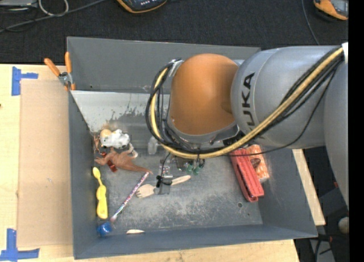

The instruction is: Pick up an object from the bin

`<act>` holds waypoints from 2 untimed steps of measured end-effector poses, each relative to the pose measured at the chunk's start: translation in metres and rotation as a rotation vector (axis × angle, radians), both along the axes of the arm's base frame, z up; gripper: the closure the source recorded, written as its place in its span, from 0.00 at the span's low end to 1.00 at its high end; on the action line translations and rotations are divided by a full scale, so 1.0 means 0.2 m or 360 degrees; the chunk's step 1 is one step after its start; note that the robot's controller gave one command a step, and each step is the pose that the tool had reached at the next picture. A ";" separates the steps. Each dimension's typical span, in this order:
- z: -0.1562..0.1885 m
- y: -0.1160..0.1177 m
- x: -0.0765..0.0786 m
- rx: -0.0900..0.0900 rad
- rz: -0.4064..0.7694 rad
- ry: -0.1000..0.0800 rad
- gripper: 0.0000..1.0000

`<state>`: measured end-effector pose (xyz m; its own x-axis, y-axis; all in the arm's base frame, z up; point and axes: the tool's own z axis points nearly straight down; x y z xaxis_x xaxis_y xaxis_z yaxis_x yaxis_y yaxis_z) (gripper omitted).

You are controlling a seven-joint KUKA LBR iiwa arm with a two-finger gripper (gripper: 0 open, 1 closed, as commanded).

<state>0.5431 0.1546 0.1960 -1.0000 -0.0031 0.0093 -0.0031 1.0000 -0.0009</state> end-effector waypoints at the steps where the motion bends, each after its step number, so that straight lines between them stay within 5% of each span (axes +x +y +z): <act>1: 0.02 0.00 0.01 0.0002 -0.0007 -0.0013 0.00; 2: 0.02 0.02 0.14 0.0003 0.0222 -0.0010 0.00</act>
Offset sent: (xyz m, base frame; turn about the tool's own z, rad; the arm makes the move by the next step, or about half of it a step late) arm 0.0666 0.0059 0.0028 -0.3269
